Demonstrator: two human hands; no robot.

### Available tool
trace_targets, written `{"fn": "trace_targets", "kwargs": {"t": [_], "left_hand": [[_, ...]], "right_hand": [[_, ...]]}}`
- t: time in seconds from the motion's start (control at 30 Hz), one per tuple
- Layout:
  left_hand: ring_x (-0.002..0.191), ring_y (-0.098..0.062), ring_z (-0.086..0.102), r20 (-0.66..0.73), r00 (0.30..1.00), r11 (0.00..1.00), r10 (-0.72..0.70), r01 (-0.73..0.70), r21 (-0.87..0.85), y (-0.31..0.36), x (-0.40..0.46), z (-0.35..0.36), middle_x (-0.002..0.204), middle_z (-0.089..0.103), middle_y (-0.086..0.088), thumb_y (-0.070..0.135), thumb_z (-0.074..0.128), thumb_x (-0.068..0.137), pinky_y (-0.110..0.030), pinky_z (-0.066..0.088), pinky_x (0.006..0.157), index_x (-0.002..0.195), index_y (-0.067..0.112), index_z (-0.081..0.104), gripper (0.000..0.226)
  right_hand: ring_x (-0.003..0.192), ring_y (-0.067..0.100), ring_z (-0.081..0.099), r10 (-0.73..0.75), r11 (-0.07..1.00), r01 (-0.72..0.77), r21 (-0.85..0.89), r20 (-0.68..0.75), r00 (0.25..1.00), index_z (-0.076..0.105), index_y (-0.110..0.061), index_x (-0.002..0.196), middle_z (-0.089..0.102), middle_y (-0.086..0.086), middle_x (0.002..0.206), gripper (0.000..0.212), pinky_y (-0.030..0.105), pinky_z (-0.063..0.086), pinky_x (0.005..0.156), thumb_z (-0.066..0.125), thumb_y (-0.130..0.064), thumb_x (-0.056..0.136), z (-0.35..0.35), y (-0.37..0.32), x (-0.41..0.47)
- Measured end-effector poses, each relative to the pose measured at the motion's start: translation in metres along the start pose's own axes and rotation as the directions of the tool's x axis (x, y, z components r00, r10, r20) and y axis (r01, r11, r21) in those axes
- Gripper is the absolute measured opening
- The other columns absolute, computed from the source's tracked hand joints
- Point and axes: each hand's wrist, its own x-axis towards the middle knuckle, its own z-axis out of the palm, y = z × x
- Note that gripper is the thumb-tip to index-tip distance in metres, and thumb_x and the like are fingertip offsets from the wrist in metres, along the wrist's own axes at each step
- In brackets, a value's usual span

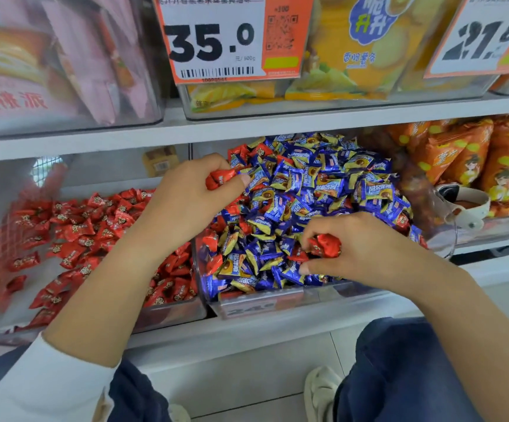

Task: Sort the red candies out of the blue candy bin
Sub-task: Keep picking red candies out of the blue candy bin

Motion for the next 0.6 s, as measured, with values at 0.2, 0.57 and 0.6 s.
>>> {"fn": "trace_targets", "kwargs": {"t": [0.2,0.57,0.6], "left_hand": [[0.053,-0.008,0.046,0.003,1.000,0.998,0.014,-0.014,-0.054,0.003,-0.020,-0.012,0.062,0.055,0.000,0.056,0.056,0.081,-0.020,0.034,0.053,0.076,0.026,0.057,0.030],[0.046,-0.005,0.039,-0.094,0.958,0.918,-0.271,0.228,-0.323,-0.048,-0.066,-0.106,0.053,0.043,0.008,0.039,0.062,0.085,-0.021,0.036,0.043,0.075,0.017,0.060,0.024],[0.047,-0.005,0.040,-0.096,0.950,0.910,-0.296,0.251,-0.329,-0.055,-0.067,-0.110,0.056,0.045,0.006,0.037,0.063,0.086,-0.021,0.037,0.043,0.077,0.016,0.061,0.023]], "right_hand": [[0.073,0.013,0.061,-0.098,0.988,0.079,-0.131,-0.147,0.984,0.067,-0.024,0.088,0.068,-0.006,0.079,0.008,0.028,0.047,0.069,0.063,-0.031,0.086,0.008,-0.008,0.006],[0.052,0.001,0.047,-0.053,0.840,0.205,0.503,-0.300,0.953,0.062,-0.025,0.076,0.053,-0.016,0.054,0.011,0.012,0.033,0.054,0.065,-0.023,0.087,0.025,-0.124,0.059],[0.056,0.002,0.049,-0.064,0.854,0.227,0.467,-0.339,0.938,0.062,-0.024,0.077,0.055,-0.015,0.058,0.010,0.016,0.036,0.058,0.065,-0.025,0.086,0.031,-0.140,0.069]]}}
